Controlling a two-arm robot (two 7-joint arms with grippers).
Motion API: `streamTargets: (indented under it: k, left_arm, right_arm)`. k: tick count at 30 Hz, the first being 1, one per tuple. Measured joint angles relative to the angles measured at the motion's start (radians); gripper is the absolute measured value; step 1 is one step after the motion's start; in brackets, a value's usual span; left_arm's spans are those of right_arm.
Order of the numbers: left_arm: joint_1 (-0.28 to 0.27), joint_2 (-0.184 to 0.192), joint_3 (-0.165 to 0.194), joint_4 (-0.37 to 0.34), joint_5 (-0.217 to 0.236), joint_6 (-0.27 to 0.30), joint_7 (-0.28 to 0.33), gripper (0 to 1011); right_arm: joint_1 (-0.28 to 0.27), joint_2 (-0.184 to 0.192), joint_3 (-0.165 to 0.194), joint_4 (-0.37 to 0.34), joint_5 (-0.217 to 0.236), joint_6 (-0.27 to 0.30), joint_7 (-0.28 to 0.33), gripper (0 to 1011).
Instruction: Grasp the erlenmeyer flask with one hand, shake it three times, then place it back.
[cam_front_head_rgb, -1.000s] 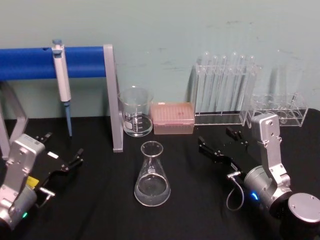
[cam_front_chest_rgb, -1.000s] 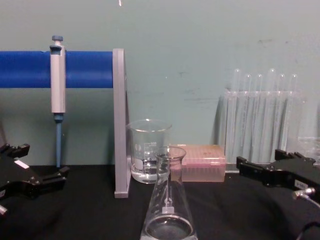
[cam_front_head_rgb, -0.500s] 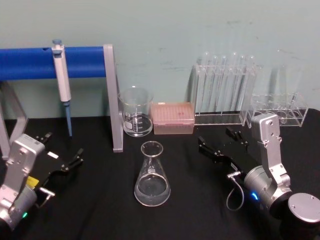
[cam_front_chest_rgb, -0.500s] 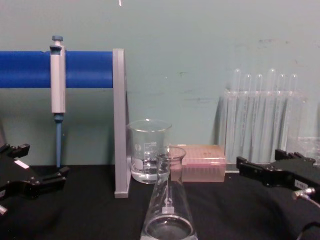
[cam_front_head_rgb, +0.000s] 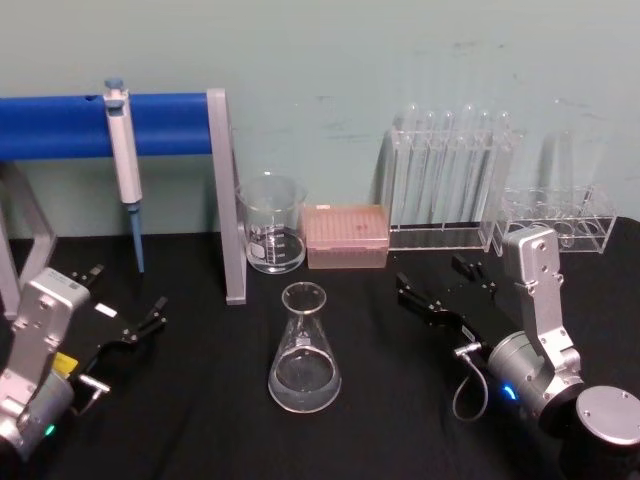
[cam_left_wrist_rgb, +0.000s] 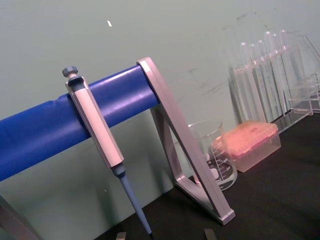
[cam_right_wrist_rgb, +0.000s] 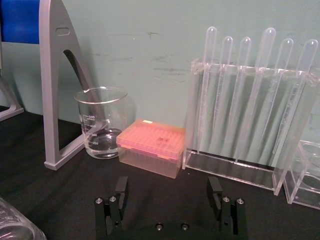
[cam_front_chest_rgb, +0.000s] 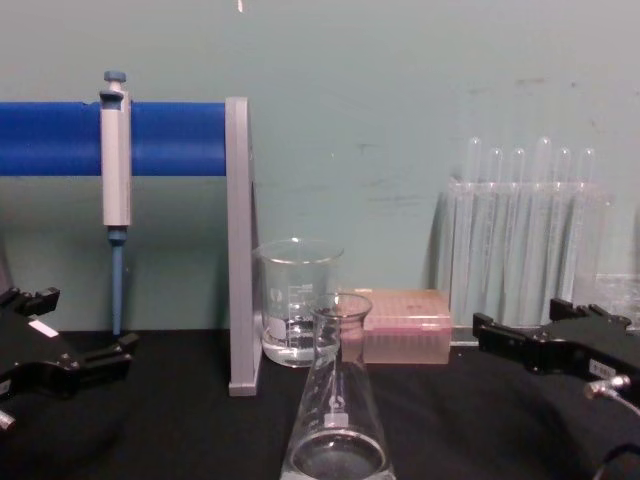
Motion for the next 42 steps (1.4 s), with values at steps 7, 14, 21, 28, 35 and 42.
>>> streamTargets:
  k: [7,14,21,28,35,42]
  left_arm:
    - [0.000,0.000,0.000,0.000,0.000,0.000,0.000,1001]
    - [0.000,0.000,0.000,0.000,0.000,0.000,0.000,1001]
    - [0.000,0.000,0.000,0.000,0.000,0.000,0.000,1001]
    - [0.000,0.000,0.000,0.000,0.000,0.000,0.000,1001]
    - [0.000,0.000,0.000,0.000,0.000,0.000,0.000,1001]
    - [0.000,0.000,0.000,0.000,0.000,0.000,0.000,1001]
  right_arm:
    - [0.000,0.000,0.000,0.000,0.000,0.000,0.000,1000]
    - [0.000,0.000,0.000,0.000,0.000,0.000,0.000,1000]
    - [0.000,0.000,0.000,0.000,0.000,0.000,0.000,1000]
    - [0.000,0.000,0.000,0.000,0.000,0.000,0.000,1000]
    - [0.000,0.000,0.000,0.000,0.000,0.000,0.000,1000]
    - [0.000,0.000,0.000,0.000,0.000,0.000,0.000,1000]
